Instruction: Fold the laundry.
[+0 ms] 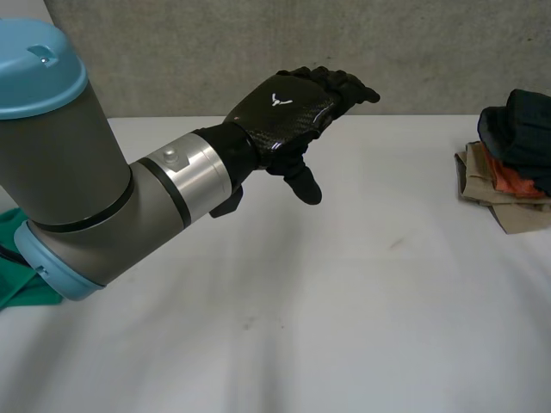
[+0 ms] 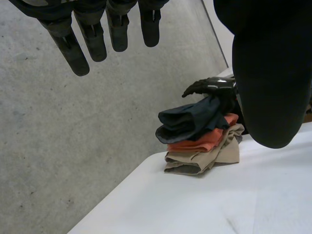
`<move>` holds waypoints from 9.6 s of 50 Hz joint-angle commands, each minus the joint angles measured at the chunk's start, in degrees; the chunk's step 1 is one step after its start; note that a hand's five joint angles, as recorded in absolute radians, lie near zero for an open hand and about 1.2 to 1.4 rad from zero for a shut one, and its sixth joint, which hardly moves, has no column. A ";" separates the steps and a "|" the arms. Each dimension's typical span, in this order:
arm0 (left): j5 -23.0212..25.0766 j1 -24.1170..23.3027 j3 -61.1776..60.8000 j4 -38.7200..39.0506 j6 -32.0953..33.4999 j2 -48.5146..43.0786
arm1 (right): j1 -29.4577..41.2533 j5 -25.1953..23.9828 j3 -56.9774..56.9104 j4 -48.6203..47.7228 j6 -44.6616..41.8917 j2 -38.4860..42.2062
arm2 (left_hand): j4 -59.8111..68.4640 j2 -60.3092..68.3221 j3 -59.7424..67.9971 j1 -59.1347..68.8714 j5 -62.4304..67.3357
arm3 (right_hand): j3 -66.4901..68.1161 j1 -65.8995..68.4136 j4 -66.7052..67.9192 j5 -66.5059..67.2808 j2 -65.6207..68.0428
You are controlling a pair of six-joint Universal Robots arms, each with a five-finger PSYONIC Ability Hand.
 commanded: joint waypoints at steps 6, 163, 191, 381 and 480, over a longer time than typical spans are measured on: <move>0.00 -1.21 -0.61 0.00 -0.15 1.57 | -6.12 8.57 8.41 23.54 -14.19 -18.46 | 2.13 2.10 2.38 2.43 1.15 | -2.48 -3.08 -2.61 -6.51 -2.52; -19.43 14.44 -13.71 7.21 21.82 -10.82 | 52.50 36.08 13.16 49.57 -31.62 -17.94 | 51.28 51.25 51.52 51.57 50.30 | 17.91 17.31 17.78 13.88 17.87; -27.33 19.88 -36.73 6.59 13.48 14.58 | 58.21 33.81 36.97 30.51 -28.08 -28.58 | 2.97 2.94 3.22 3.27 1.99 | 9.88 9.27 9.75 5.85 9.84; -22.15 23.84 5.72 32.79 21.12 -4.23 | 39.84 46.55 -2.68 17.66 -40.05 -24.71 | 68.22 68.19 68.46 68.51 67.24 | 67.52 66.92 67.39 63.49 67.48; -31.73 15.67 -21.44 13.36 33.69 -7.39 | 31.15 28.02 25.10 43.33 -36.62 -19.87 | -1.78 -1.81 -1.54 -1.49 -2.76 | 4.16 3.56 4.03 0.14 4.12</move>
